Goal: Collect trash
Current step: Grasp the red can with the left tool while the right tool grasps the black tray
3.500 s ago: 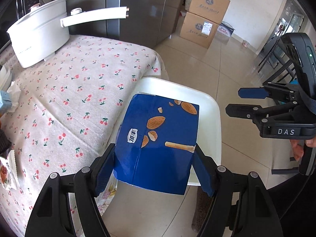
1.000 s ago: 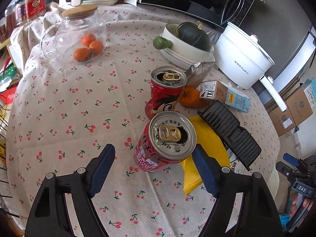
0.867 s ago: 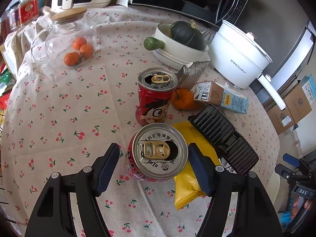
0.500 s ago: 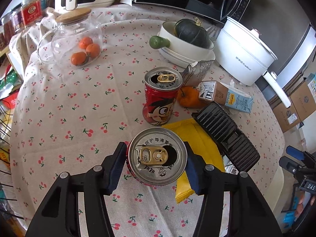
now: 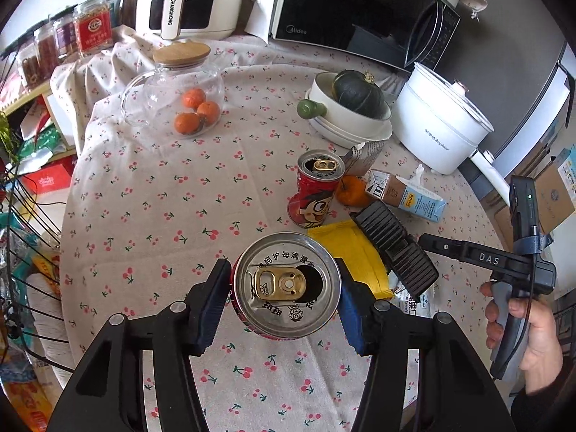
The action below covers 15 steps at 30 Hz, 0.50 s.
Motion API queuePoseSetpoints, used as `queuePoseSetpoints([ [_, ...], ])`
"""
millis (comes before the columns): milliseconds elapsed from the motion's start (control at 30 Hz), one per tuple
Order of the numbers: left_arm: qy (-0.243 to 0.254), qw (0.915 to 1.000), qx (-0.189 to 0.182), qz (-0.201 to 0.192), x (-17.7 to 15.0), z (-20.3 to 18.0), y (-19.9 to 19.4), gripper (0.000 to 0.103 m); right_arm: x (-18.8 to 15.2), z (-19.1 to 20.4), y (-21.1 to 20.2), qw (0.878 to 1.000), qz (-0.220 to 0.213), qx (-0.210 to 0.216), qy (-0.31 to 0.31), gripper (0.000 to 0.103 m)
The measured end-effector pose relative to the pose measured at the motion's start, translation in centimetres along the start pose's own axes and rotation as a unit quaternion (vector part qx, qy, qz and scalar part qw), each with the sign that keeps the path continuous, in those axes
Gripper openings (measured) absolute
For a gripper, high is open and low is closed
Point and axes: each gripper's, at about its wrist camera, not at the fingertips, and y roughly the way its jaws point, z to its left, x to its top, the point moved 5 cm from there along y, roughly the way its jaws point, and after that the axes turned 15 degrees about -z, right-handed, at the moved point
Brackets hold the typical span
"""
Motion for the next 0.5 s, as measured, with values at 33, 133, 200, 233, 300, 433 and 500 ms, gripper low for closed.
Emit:
queuePoseSetpoints([
  [33,-0.001,1.0000,-0.002,0.000,0.0,0.0,-0.2,0.059,-0.1,-0.2,0.5,1.000,0.003,0.009,0.014,0.069],
  [133,0.002,1.0000,-0.005,0.000,0.0,-0.2,-0.5,0.059,-0.4,-0.4,1.2,0.998,0.010,0.039,0.046,0.067],
  [200,0.004,1.0000,-0.006,0.001,-0.1,-0.4,-0.6,0.059,-0.5,-0.3,1.2,0.997,0.014,0.054,0.061,0.066],
  [233,0.005,1.0000,-0.007,0.001,-0.1,-0.5,-0.6,0.059,-0.4,-0.1,0.8,0.996,0.009,0.053,0.066,0.066],
  [300,0.006,1.0000,-0.005,0.002,-0.1,-0.5,-0.8,0.059,-0.1,0.7,-0.3,0.997,-0.007,0.050,0.051,0.067],
  [433,0.010,0.9999,0.008,0.000,0.0,0.0,-1.3,0.059,-0.4,3.5,-2.6,0.999,-0.027,0.019,-0.033,0.072],
  [500,0.014,0.9998,0.017,-0.001,-0.1,0.5,-1.5,0.059,-0.8,5.0,-3.7,0.996,-0.038,0.010,-0.077,0.075],
])
